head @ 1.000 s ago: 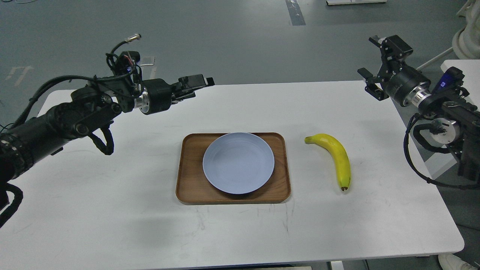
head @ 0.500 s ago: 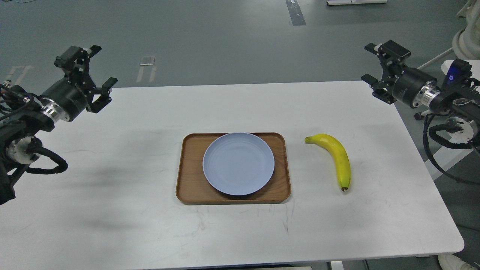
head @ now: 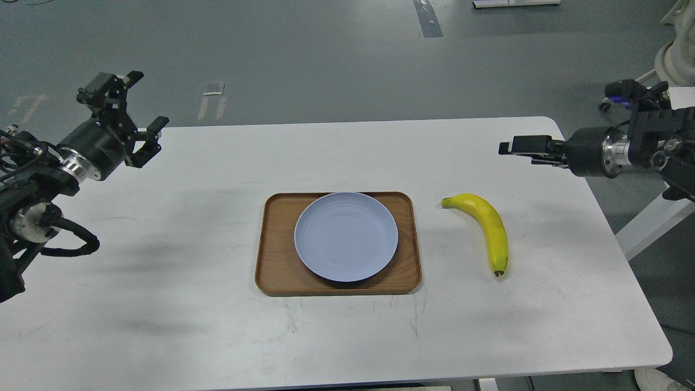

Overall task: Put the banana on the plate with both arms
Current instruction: 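Move the right gripper down to the yellow banana, then grasp the banana with the right gripper and lift it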

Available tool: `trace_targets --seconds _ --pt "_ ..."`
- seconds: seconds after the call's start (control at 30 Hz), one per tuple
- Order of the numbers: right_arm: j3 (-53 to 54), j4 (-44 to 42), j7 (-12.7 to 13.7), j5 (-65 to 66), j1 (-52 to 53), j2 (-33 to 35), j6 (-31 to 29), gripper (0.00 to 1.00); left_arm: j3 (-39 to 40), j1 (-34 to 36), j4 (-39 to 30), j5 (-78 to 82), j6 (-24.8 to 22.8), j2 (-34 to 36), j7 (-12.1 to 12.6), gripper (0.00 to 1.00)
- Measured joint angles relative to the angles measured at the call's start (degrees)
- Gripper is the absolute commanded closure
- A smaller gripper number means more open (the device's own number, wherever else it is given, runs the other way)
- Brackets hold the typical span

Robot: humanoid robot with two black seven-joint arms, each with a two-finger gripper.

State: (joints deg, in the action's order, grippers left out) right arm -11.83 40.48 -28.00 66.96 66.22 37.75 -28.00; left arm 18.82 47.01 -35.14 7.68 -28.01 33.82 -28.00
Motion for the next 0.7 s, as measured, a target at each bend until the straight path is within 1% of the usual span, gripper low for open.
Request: trace_targets --seconds 0.13,0.47,0.6,0.63,0.7 --pt "-5.8 0.1 0.0 1.9 0.9 -1.8 0.0 0.00 0.0 0.0 0.0 0.0 0.0 0.2 0.0 0.02" --pt "-9.9 -2.4 0.0 2.2 1.0 -9.0 0.0 0.00 0.0 0.0 0.0 0.1 0.0 0.3 0.0 0.02" --pt "-11.3 -3.0 0.0 2.1 0.4 -10.2 0.0 0.04 0.0 0.0 0.0 0.2 0.0 0.3 0.0 0.02" --pt "-11.7 -3.1 0.0 2.1 0.4 -10.4 0.0 0.08 0.0 0.0 0.0 0.2 0.0 0.3 0.0 0.02" --pt "-12.2 -3.3 0.0 2.1 0.3 -10.5 0.0 0.10 0.0 0.0 0.0 0.2 0.0 0.4 0.0 0.02"
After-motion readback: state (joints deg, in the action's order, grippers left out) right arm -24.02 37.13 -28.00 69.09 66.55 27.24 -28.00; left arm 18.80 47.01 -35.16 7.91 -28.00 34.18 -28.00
